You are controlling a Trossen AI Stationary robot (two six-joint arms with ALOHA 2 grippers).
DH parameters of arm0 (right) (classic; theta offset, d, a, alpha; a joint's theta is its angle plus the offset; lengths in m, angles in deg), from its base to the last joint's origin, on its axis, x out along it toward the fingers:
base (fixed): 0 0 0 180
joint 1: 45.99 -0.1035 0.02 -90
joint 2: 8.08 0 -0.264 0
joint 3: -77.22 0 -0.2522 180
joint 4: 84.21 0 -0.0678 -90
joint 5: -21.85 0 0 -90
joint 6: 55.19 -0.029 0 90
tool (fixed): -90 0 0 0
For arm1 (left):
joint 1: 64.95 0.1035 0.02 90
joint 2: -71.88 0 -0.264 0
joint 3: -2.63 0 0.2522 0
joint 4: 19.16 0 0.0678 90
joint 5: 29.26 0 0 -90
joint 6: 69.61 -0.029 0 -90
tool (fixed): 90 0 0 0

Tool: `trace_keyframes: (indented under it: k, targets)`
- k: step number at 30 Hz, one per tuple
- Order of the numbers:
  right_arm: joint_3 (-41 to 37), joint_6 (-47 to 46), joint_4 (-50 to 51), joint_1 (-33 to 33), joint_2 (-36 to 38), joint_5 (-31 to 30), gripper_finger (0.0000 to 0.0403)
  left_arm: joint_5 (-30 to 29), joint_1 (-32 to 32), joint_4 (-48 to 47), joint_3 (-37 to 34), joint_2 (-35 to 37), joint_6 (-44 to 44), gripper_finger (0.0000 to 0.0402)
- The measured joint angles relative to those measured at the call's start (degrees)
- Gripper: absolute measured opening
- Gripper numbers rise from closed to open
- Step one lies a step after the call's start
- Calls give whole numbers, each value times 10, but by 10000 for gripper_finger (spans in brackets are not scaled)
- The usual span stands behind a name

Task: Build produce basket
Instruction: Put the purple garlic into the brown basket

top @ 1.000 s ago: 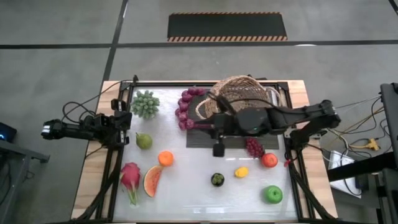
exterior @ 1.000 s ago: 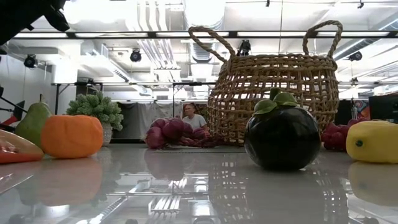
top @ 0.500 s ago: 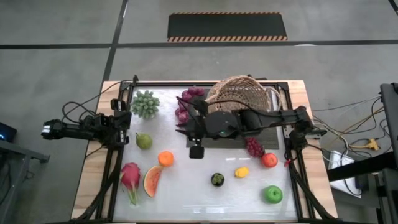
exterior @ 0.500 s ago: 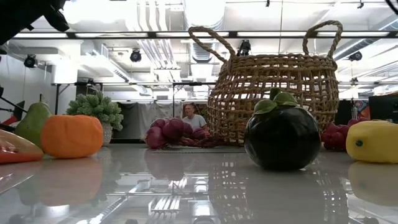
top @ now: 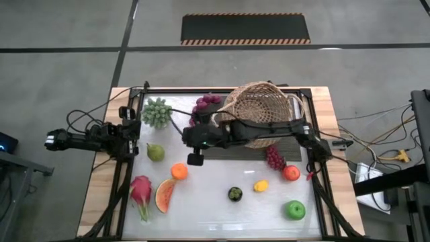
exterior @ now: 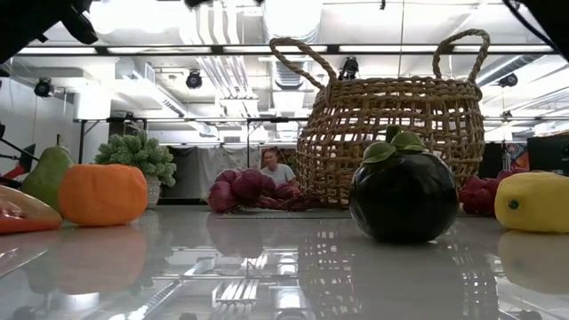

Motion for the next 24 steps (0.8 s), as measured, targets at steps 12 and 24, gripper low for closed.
trace_keyframes:
  k: [12,24]
  targets:
    - [1,27,34,12,-100,-1,9,0,0,0,0,0,0,0]
    - [1,51,107,15,-154,-125,121,0,0,0,0,0,0,0]
